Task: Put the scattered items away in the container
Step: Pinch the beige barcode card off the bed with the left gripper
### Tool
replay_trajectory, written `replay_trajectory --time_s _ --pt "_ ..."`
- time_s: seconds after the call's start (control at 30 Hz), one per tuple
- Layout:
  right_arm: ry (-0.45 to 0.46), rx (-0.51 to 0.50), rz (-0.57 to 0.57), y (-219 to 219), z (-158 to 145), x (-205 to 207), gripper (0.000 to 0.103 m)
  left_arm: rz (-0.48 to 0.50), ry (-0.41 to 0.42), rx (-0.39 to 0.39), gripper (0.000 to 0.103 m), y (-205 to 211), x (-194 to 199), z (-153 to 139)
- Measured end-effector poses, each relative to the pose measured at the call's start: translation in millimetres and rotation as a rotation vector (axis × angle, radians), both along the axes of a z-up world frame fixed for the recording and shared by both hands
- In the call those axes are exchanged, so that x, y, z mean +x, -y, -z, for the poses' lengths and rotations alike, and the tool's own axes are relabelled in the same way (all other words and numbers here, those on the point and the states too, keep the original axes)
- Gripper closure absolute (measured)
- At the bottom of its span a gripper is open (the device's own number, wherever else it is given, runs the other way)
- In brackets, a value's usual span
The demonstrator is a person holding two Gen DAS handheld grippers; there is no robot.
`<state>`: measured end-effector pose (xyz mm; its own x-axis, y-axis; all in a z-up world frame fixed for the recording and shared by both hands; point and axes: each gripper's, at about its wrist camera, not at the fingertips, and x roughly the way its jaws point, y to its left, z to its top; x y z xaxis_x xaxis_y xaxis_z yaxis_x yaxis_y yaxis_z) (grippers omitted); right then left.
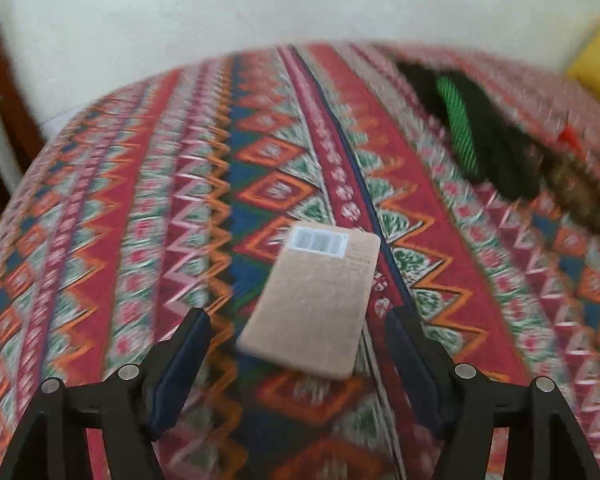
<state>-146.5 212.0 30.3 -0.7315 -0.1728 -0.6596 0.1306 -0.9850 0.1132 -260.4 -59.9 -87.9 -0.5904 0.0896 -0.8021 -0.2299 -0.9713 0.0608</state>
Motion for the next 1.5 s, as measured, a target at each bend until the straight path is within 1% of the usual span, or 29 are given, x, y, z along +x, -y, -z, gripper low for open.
replay_trajectory --time_s 0.07,0.1,0.13,0.17,0.2,0.23,0.3,0.33,0.47,0.53,0.6,0.67,0.77,0.8,0.83,0.87,0.9,0.93,0.97,1.03,1.17,1.2,1.27,1.3,1.33,1.37,1.4,1.47,1.5 --pt "0.011 0.007 -0.007 -0.3 5.6 -6.5 0.100 0.020 -0.027 -0.012 0.023 -6.0 -7.7 7.8" --pt "0.014 0.012 -0.009 0.0 7.7 -8.3 0.100 0.021 -0.026 0.008 0.024 -5.4 -9.5 7.2" --pt "0.017 0.017 -0.012 0.4 9.7 -10.0 0.100 0.010 -0.023 0.041 0.040 -2.2 -11.2 5.8" --pt "0.018 0.019 -0.016 1.2 10.5 -9.9 0.100 0.001 -0.020 0.071 0.054 1.0 -12.5 4.1" --pt "0.016 0.022 -0.019 1.6 10.6 -8.8 0.100 -0.004 -0.023 0.085 0.058 3.3 -11.2 1.1" --pt "0.015 0.025 -0.023 2.0 10.7 -7.7 0.100 0.004 -0.030 0.092 0.068 3.8 -7.5 -1.6" --pt "0.006 0.026 -0.030 2.4 9.3 -6.7 0.100 0.020 -0.048 0.105 0.078 4.6 4.4 -10.2" --pt "0.000 0.027 -0.032 3.0 7.9 -5.1 0.100 0.024 -0.056 0.112 0.103 5.3 10.7 -15.0" --pt "-0.028 0.031 -0.047 7.4 1.5 -0.9 0.100 0.029 -0.113 0.160 0.103 9.2 46.4 -41.3" --pt "-0.045 0.039 -0.051 11.5 -2.5 3.1 0.100 0.045 -0.134 0.161 0.103 7.8 62.7 -49.5" --pt "-0.055 0.040 -0.053 13.4 -6.4 8.9 0.100 0.045 -0.142 0.143 0.103 12.8 73.2 -51.0" --pt "-0.064 0.034 -0.049 13.2 -9.3 14.3 0.100 0.029 -0.128 0.163 0.103 21.0 78.8 -48.5" --pt "-0.063 0.034 -0.052 13.0 -10.8 16.6 0.100 -0.038 -0.109 0.193 0.103 43.2 87.7 -43.7" --pt "-0.061 0.032 -0.052 12.6 -10.7 16.7 0.100 -0.070 -0.103 0.202 0.098 52.1 91.8 -41.8" --pt "-0.057 0.029 -0.052 12.1 -10.1 16.1 0.100 -0.113 -0.088 0.214 0.071 63.0 98.2 -39.0" --pt "-0.052 0.026 -0.053 11.7 -9.2 15.3 0.100 -0.150 -0.078 0.215 0.034 71.4 99.2 -36.4" --pt "-0.047 0.025 -0.055 11.2 -7.9 13.6 0.100 -0.160 -0.092 0.205 0.025 74.8 96.2 -36.4" --pt "-0.041 0.022 -0.057 11.3 -6.3 11.7 0.100 -0.168 -0.106 0.192 0.021 77.5 93.1 -36.4" --pt "-0.036 0.016 -0.060 12.4 -5.0 9.9 0.100 -0.160 -0.115 0.161 0.021 76.7 88.4 -36.4" --pt "-0.026 0.006 -0.068 14.2 -2.4 6.9 0.100 -0.130 -0.113 0.067 0.020 74.7 65.0 -32.3" --pt "-0.010 0.024 -0.079 19.2 4.2 3.2 0.100 -0.134 -0.036 -0.057 0.019 79.2 11.8 -4.9" --pt "-0.005 0.022 -0.081 19.0 6.0 1.5 0.100 -0.141 -0.012 -0.068 0.018 76.1 0.7 3.8" --pt "0.002 0.021 -0.082 19.9 8.7 -1.3 0.100 -0.162 -0.026 -0.032 0.001 79.4 -10.0 10.7" --pt "0.006 0.021 -0.082 20.7 10.1 -3.1 0.100 -0.175 -0.010 0.013 0.003 86.3 -14.7 14.3" --pt "0.008 0.021 -0.085 21.6 11.3 -4.2 0.100 -0.172 -0.004 0.061 0.013 91.4 -14.3 14.4" --pt "0.011 0.020 -0.088 22.4 12.4 -5.4 0.100 -0.160 -0.016 0.086 0.038 93.5 -10.8 12.0" --pt "0.010 0.021 -0.090 23.8 13.0 -5.6 0.100 -0.148 -0.027 0.105 0.056 94.9 -7.2 9.7" --pt "0.011 0.023 -0.094 26.8 14.5 -6.4 0.100 -0.129 -0.039 0.101 0.064 90.1 1.0 7.1" --pt "0.010 0.025 -0.097 28.4 14.6 -6.0 0.100 -0.119 -0.052 0.113 0.066 89.1 7.9 5.2"
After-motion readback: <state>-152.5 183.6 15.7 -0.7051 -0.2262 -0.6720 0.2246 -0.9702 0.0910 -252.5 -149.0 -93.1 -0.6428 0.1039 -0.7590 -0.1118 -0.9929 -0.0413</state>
